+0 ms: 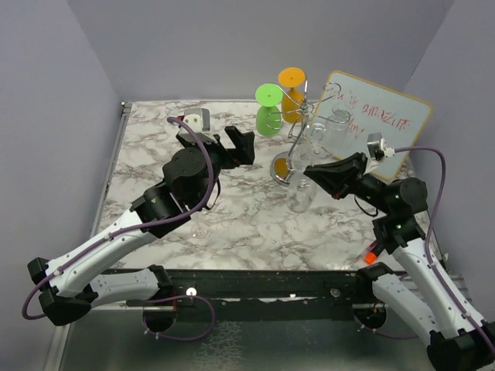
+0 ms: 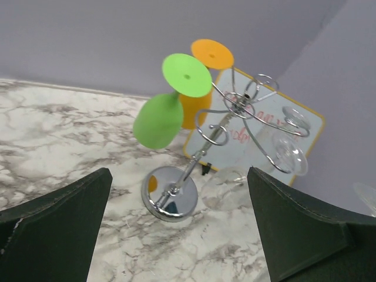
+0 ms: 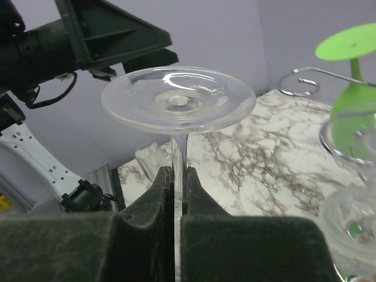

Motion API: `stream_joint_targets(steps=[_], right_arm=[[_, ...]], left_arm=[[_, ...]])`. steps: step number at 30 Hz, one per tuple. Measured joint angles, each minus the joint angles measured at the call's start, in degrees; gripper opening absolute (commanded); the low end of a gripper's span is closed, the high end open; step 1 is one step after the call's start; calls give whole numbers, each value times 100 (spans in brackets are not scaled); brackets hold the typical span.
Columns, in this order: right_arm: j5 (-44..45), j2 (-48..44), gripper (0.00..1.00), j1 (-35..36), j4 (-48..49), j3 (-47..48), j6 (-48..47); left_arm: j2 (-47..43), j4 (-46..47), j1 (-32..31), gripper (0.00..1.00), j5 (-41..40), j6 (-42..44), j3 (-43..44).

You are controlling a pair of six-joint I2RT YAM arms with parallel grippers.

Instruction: Place the wine glass upside down on the wine glass rack

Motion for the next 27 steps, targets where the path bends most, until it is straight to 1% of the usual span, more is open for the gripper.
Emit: stream_joint_targets(steps=[3, 7, 13, 21, 27], right_arm=[[533, 289, 1, 776, -286, 433, -444], [1204, 621, 1, 1491, -461, 748, -868], [2341, 1064, 1, 2000, -612, 826, -1209], [3593, 1517, 1, 2535, -693, 868, -1401], [5047, 1827, 1, 3390, -697, 1036, -1617]], left_arm=[[76, -214, 48, 99, -424, 31, 179], [125, -396, 74, 99, -699, 92, 212], [109, -584, 129, 99, -815, 184, 205], [-201, -645, 160, 99, -800, 234, -120], [-293, -750, 186, 99, -800, 212, -236]])
